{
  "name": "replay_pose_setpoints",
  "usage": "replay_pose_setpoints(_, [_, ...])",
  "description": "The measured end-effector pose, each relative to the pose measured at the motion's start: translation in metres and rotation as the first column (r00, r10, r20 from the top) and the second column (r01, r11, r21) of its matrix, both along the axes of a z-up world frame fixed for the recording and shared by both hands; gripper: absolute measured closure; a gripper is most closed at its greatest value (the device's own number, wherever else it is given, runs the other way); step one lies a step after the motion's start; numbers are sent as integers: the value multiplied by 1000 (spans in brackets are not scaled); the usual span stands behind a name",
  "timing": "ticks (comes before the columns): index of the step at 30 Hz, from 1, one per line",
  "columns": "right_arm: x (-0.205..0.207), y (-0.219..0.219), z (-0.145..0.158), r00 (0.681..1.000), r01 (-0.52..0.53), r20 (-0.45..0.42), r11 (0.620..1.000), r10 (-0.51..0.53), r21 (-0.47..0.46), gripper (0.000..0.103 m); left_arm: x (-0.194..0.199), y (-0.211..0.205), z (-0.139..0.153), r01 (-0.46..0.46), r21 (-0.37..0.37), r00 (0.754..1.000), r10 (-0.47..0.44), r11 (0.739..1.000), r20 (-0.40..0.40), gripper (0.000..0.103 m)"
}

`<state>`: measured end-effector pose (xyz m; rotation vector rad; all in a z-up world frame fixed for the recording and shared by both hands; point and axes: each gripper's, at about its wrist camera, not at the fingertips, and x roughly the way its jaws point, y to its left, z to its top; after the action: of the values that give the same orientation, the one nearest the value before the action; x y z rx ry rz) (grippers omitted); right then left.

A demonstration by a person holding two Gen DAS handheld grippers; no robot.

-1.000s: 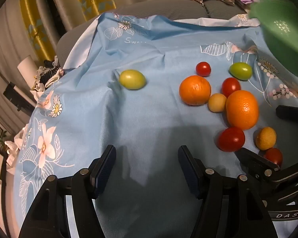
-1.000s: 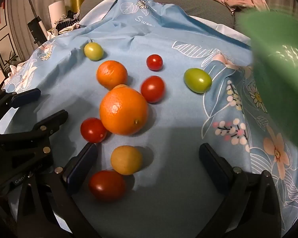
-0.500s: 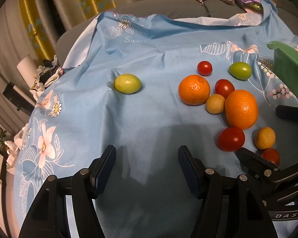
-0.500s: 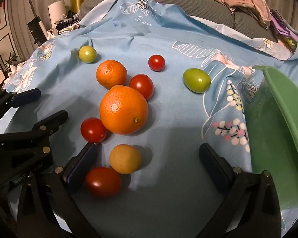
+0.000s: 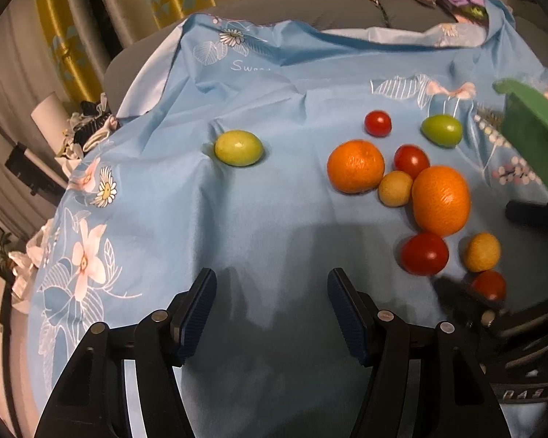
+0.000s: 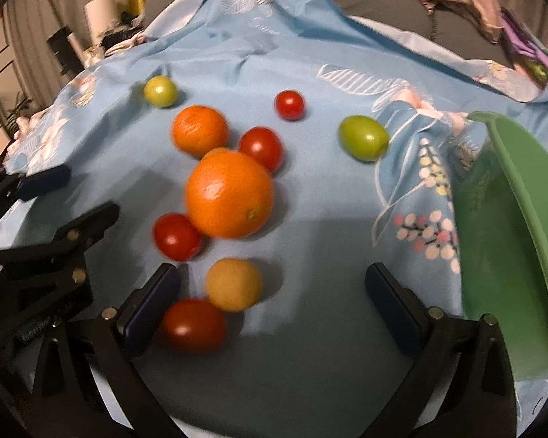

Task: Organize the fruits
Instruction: 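Move both tools toward the two large oranges beside the green bowl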

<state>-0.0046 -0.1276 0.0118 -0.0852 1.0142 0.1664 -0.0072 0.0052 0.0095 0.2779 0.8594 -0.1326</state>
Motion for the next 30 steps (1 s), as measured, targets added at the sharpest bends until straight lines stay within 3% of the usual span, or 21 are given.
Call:
replay_pose_setpoints(3, [-8,-2,8,1000,-3,15,999,2,36,2,-6,8,15,-13,-65,1000,15,998,23,38])
replay_pose_setpoints(7, [-19,-9,30,993,25,115,998,-32,59,5,-6,20,31,-44,-199,999,45,979,5,38])
replay_pose_setpoints(10, [-23,-20,40,990,47,125,988,-66,145,16,0,33,41,-59,-314,998,58,947,-13,38])
replay_pose_setpoints(13, [-24,-23,43,988,63,134,987,-83,149,31,-1,41,47,-67,-393,998,67,917,-12,44])
replay_pose_setpoints(15, [-25,-22,43,988,69,128,988,-87,141,41,-2,43,49,-58,-417,998,59,907,-9,52])
replay_pose_setpoints(19, [-23,-22,42,989,87,103,982,-105,167,44,-3,41,51,-43,-451,999,43,891,-9,69])
replay_pose_setpoints(30, [-20,-26,50,988,112,90,979,-129,171,44,-1,42,51,-40,-473,999,30,880,-29,71])
